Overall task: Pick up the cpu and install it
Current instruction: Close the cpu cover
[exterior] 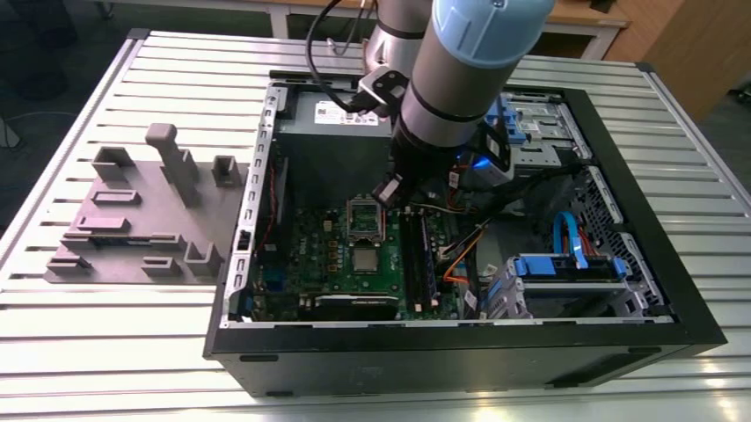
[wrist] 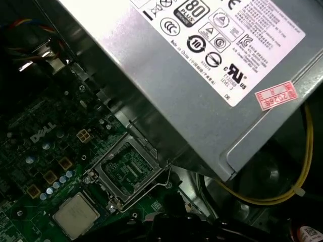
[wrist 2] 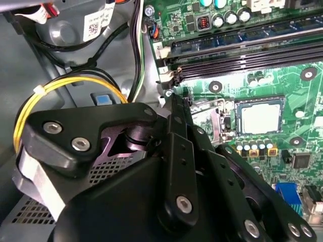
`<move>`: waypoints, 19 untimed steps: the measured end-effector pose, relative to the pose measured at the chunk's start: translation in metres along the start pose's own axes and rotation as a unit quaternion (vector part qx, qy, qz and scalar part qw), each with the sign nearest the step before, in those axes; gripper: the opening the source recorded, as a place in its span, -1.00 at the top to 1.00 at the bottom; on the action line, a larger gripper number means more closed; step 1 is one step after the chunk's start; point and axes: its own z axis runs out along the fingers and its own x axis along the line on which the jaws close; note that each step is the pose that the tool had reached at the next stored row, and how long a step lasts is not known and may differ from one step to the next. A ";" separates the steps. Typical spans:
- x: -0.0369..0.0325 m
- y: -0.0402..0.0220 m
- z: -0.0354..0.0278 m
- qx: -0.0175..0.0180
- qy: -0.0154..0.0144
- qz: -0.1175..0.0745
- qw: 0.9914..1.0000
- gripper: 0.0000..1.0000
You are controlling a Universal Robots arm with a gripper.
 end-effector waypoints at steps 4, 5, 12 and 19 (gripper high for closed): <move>0.0001 -0.0002 0.0015 -0.001 -0.001 -0.002 1.000 0.80; 0.0001 -0.0003 0.0017 -0.001 -0.001 -0.002 1.000 0.80; 0.0001 -0.0003 0.0017 -0.001 -0.001 -0.002 1.000 0.80; 0.0001 -0.0004 0.0024 -0.002 0.001 -0.011 1.000 0.80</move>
